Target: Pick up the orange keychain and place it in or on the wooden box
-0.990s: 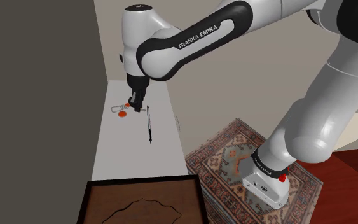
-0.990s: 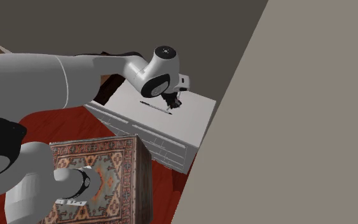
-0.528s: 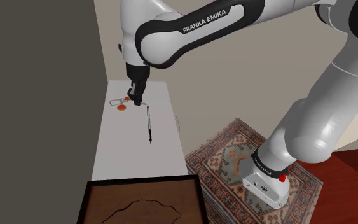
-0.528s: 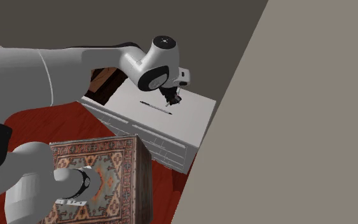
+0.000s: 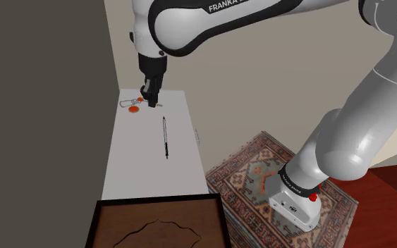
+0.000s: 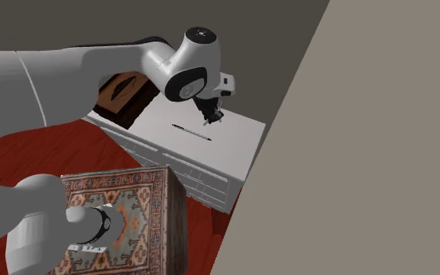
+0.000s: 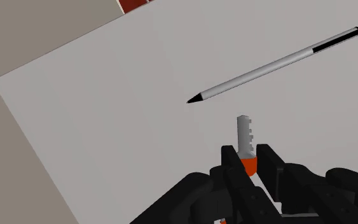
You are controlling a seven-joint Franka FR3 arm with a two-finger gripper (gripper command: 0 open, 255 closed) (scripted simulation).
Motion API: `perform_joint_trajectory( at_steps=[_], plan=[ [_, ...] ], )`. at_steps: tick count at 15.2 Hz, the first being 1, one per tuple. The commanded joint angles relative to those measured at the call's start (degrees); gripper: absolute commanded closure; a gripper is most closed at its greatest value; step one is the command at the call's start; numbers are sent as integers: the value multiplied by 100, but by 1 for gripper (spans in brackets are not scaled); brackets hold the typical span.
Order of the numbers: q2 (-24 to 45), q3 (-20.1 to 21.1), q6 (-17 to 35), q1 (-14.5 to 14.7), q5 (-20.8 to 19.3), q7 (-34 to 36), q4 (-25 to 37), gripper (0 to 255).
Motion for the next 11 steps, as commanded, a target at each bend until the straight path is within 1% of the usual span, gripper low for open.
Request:
perform_joint_trajectory(
  at_steps=[1,11],
  plan=[
    [-64,-1,-145,-4,24,-17,82,255],
    [-254,-7,-888,-16,91,-61,645,255]
  ],
)
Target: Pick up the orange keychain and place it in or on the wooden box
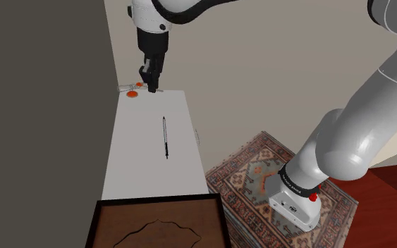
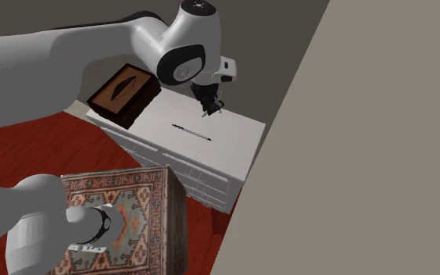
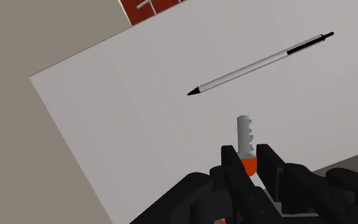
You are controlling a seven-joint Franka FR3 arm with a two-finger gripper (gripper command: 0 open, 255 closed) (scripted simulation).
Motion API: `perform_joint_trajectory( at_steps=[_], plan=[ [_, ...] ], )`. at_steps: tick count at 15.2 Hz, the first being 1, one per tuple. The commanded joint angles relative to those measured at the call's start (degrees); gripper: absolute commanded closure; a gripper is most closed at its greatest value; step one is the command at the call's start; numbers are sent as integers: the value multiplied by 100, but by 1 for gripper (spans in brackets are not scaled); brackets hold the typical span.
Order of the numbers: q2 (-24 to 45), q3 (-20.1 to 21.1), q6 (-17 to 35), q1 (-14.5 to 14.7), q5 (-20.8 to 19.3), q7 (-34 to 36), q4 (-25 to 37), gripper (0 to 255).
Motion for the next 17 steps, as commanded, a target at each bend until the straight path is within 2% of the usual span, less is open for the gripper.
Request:
perform_joint_trajectory(
  at_steps=[1,3,10,17],
  plan=[
    [-28,3,-149,2,9,3,119,255],
    [-48,1,-294,1,15,-1,246,255],
    [-871,371,-199,366,339,613,-611,255],
    [-1487,819,-209,782,682,1319,-1132,255]
  ],
)
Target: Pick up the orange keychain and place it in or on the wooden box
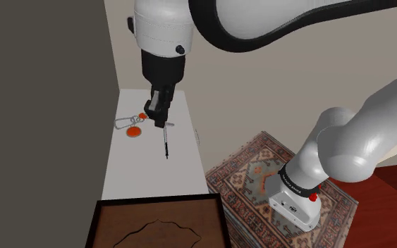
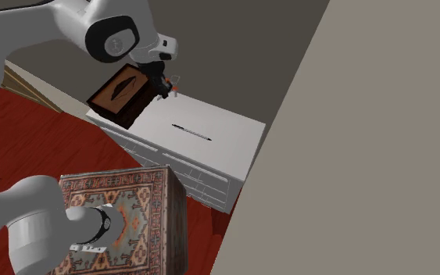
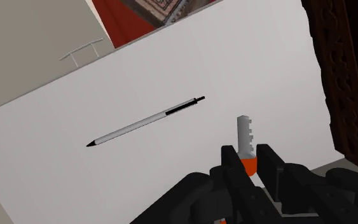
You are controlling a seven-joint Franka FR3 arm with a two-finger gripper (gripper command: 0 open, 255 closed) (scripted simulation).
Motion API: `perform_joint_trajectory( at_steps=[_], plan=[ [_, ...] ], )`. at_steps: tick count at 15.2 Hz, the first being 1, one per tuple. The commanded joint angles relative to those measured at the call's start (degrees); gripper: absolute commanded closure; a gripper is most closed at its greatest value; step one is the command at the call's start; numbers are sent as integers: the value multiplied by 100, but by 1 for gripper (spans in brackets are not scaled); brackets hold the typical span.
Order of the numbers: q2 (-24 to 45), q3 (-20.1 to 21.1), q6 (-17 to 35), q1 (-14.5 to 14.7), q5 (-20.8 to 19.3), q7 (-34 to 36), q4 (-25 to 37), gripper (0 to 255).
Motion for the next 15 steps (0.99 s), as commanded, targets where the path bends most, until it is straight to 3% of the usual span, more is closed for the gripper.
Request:
perform_joint_trajectory(
  at_steps=[1,15],
  plan=[
    [-189,137,-3,129,115,217,-157,255],
    [-532,1354,-116,896,595,2008,-159,255]
  ],
)
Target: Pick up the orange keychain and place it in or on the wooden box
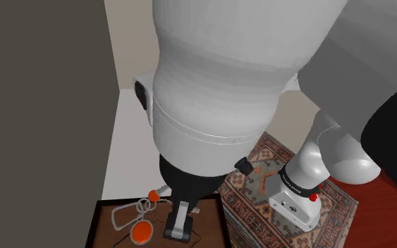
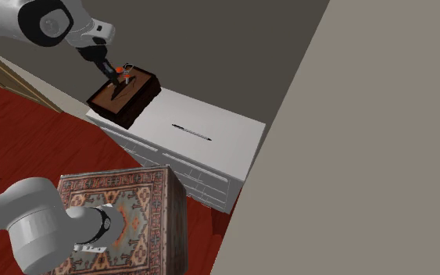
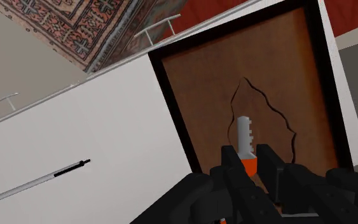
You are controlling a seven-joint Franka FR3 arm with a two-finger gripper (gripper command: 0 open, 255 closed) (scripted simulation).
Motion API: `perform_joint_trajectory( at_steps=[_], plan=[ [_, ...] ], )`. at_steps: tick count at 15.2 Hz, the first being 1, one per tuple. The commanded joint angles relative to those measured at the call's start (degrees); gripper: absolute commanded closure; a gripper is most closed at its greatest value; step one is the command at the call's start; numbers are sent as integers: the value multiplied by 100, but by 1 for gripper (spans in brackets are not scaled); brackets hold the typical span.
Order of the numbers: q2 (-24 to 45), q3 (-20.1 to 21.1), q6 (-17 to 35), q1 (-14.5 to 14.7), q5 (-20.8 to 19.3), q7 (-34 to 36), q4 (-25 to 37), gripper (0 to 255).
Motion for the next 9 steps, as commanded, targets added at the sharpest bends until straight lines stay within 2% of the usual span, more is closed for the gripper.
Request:
perform_joint_trajectory(
  at_steps=[1,3,9],
  plan=[
    [25,203,-23,90,32,298,82,255],
    [68,343,-28,135,35,489,149,255],
    [163,441,443,139,27,510,-238,255]
  ],
)
